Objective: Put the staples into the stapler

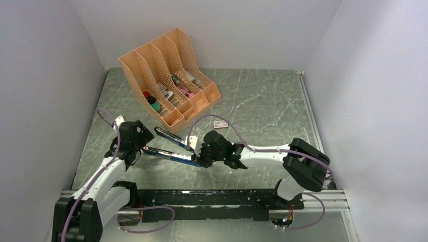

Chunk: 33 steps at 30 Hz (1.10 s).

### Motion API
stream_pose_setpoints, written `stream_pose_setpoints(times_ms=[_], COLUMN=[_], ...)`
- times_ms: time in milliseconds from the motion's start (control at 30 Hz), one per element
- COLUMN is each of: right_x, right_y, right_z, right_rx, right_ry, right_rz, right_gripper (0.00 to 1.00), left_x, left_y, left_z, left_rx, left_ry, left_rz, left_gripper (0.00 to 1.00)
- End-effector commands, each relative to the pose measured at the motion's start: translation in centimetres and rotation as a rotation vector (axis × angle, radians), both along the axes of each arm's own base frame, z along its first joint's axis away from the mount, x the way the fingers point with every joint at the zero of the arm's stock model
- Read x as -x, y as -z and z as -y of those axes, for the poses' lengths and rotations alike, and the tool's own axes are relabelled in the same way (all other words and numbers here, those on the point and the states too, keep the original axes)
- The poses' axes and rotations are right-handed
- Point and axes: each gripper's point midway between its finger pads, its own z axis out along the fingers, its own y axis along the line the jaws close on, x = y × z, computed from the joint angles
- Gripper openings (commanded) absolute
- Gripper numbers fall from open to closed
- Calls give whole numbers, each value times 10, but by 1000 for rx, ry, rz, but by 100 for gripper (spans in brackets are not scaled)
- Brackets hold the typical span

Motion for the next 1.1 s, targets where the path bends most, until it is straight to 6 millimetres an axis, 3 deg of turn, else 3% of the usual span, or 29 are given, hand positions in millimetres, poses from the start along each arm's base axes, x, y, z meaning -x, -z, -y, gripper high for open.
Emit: stream_pose_setpoints(times_ms=[0, 467, 733, 900, 1067], right_x=[3, 4, 1, -5, -6], right_y=[17, 41, 46, 51, 56], right_z=[-1, 3, 6, 13, 17], right_rx=[28, 87, 85, 99, 110], right_ry=[-43, -36, -10, 53, 110], right_rz=[-32, -74, -75, -100, -153], right_gripper=[36, 33, 2, 0, 0], left_x=[-6, -9, -14, 1, 20], left_y=[-6, -3, -1, 10, 15], left_z=[-1, -1, 4, 19, 14], left_rx=[3, 4, 48, 167, 221], left_ry=[1, 6, 14, 20, -85], left_rz=[19, 5, -11, -53, -80], left_gripper=[98, 98, 97, 95, 98])
